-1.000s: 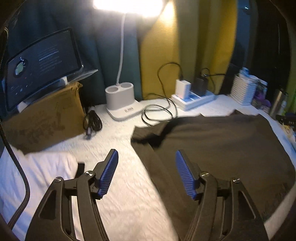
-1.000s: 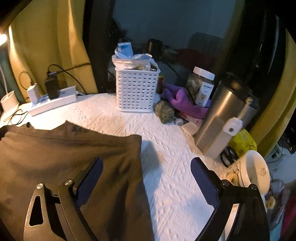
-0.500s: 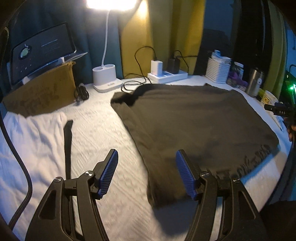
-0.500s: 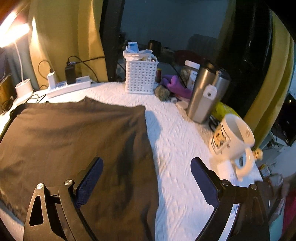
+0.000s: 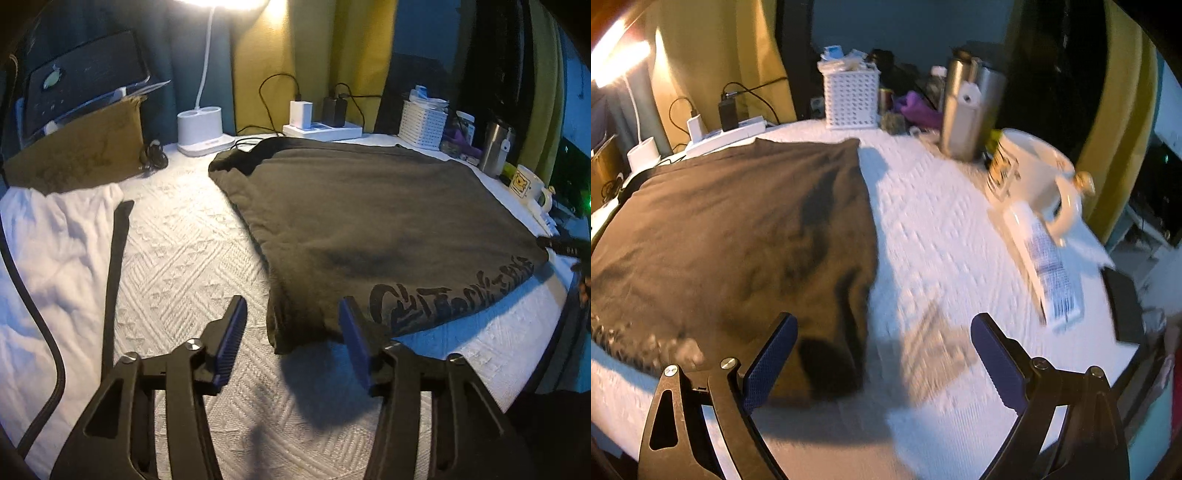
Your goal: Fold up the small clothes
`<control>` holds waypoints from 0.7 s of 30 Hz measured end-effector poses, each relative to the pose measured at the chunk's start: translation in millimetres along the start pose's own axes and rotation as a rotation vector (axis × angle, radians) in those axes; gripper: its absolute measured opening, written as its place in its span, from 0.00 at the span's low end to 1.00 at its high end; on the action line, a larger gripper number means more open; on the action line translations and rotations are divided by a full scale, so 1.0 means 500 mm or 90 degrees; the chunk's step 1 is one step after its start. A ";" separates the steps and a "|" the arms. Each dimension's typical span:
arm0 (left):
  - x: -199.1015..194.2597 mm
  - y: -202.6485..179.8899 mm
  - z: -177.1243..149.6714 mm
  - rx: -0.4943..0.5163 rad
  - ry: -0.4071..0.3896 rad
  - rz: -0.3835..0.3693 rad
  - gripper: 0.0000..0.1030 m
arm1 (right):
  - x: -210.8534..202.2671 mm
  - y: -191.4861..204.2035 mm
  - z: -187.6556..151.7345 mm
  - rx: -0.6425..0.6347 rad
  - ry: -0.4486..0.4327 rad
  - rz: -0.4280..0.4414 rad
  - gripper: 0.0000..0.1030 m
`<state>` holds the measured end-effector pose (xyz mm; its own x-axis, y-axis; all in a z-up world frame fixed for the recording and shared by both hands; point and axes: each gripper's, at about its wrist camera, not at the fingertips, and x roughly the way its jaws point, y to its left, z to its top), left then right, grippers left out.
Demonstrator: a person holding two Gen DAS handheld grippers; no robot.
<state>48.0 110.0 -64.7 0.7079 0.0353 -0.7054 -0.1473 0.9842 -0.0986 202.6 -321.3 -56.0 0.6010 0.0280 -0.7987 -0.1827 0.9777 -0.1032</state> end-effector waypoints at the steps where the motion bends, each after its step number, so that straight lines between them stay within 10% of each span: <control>1: 0.003 0.001 -0.001 -0.002 0.001 0.000 0.43 | 0.001 -0.007 -0.009 0.008 0.005 0.006 0.77; 8: 0.015 -0.005 -0.006 -0.002 0.011 -0.005 0.15 | -0.004 -0.028 -0.047 0.054 -0.001 0.099 0.48; 16: -0.025 0.011 0.020 -0.013 -0.021 0.002 0.11 | 0.002 -0.004 -0.055 0.068 -0.003 0.206 0.35; 18: -0.028 0.015 0.025 -0.011 -0.024 0.013 0.10 | 0.002 0.004 -0.054 0.061 -0.009 0.204 0.12; 21: -0.031 0.026 0.031 -0.018 -0.017 0.028 0.07 | 0.001 0.003 -0.045 0.061 -0.020 0.184 0.10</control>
<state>45.8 124.9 -44.2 0.7187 0.0836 -0.6902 -0.1982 0.9762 -0.0882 185.1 -324.6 -70.1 0.5591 0.3137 -0.7675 -0.2771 0.9431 0.1836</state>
